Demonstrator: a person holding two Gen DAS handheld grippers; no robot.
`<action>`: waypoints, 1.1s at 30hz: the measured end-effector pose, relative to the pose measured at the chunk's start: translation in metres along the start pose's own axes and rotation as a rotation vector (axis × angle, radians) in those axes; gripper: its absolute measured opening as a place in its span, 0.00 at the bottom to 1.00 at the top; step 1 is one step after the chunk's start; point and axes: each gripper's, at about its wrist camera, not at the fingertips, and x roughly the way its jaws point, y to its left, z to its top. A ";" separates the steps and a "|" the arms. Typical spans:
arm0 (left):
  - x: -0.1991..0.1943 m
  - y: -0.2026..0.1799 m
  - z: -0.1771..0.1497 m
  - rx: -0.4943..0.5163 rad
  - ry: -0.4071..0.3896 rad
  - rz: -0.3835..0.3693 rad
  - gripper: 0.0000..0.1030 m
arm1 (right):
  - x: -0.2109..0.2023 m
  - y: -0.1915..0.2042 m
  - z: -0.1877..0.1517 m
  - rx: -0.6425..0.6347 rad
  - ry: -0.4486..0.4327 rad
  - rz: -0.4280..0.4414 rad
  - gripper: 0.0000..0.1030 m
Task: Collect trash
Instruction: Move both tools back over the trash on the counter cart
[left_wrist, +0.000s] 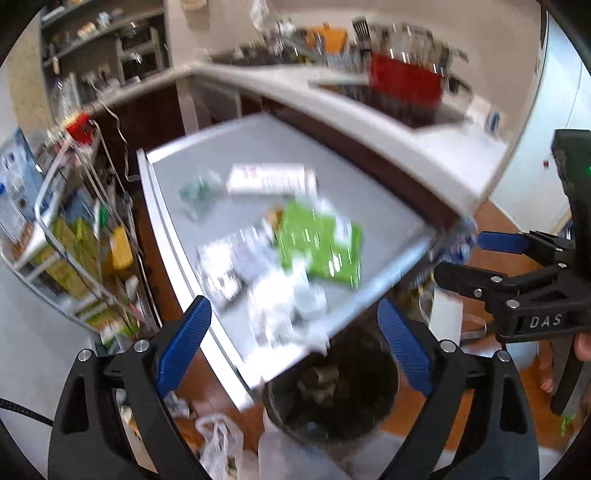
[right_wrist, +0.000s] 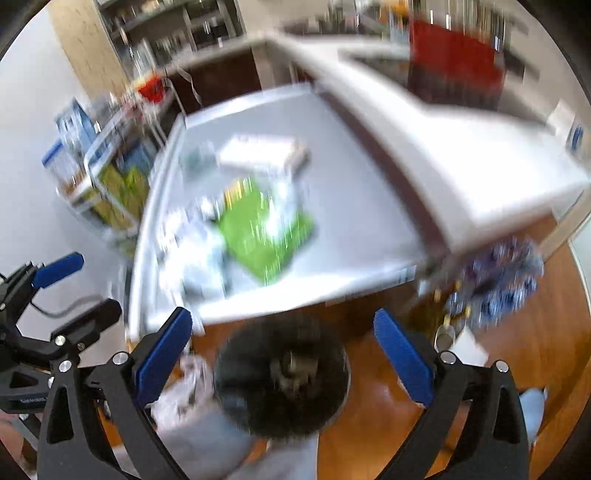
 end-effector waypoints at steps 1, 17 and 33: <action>-0.004 0.004 0.007 -0.005 -0.023 0.004 0.92 | -0.008 0.002 0.011 -0.010 -0.049 -0.007 0.96; -0.056 0.062 0.097 -0.133 -0.295 0.094 0.98 | -0.094 0.022 0.116 -0.044 -0.456 -0.117 0.96; -0.028 0.080 0.095 -0.094 -0.220 0.100 0.98 | -0.063 0.028 0.117 -0.068 -0.375 -0.223 0.96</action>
